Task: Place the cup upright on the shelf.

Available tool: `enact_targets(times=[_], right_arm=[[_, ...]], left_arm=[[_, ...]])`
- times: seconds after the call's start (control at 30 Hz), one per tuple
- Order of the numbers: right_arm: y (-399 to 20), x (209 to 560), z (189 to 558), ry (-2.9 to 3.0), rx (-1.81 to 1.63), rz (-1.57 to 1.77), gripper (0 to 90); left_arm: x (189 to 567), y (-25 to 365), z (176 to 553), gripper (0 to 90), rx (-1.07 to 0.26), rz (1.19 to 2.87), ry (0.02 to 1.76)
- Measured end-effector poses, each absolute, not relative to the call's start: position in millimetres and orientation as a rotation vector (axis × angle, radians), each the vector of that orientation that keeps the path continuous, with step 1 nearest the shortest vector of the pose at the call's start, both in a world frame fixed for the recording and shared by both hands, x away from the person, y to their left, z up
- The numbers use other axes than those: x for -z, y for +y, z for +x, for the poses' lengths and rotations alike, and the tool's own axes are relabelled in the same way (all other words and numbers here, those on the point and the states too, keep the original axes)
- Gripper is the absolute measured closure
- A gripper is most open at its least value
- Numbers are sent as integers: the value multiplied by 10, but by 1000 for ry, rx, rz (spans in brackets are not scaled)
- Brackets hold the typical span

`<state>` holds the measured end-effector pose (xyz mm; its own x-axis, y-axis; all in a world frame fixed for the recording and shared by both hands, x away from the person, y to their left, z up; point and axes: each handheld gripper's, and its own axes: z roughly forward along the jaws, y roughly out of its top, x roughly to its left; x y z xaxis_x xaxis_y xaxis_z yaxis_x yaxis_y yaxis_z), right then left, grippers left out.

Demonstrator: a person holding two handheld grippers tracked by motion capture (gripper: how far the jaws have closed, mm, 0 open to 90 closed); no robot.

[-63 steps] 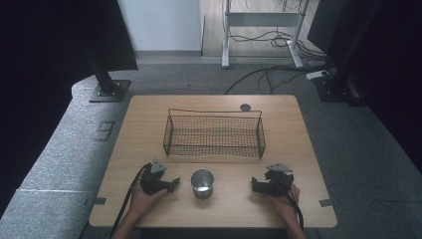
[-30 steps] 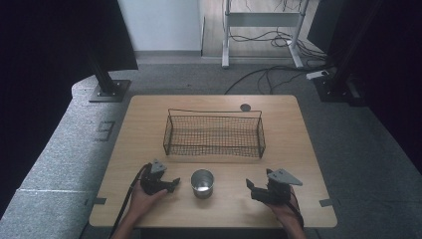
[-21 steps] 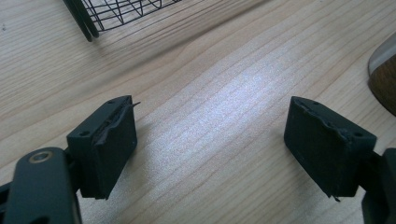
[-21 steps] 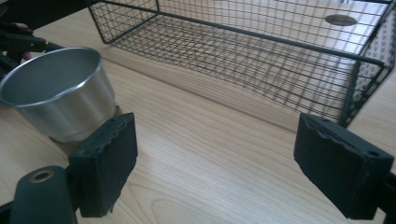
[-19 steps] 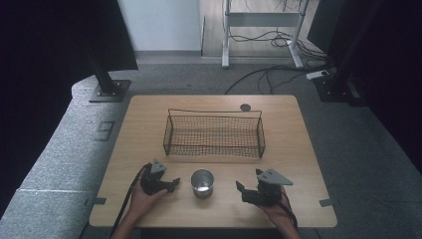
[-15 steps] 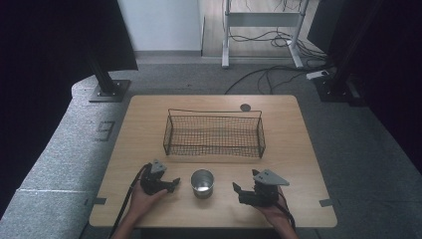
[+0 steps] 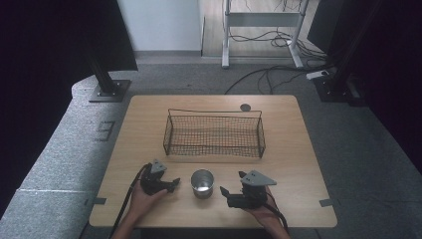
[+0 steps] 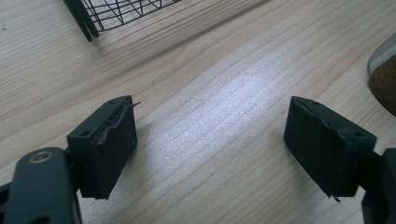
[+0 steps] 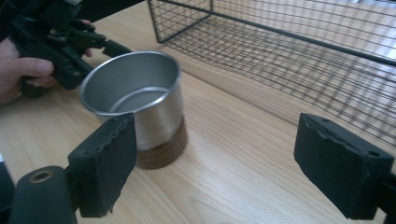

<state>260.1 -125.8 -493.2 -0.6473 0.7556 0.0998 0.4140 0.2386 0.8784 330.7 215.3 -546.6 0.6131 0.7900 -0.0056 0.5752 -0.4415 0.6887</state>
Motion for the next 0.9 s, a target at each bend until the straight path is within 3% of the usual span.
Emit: enact_targets(times=[0.9], right_arm=[[-728,5006,2716,2301,-1413,996,101]], left_arm=[[5467,2152,3306,172,-422,2175,1069]])
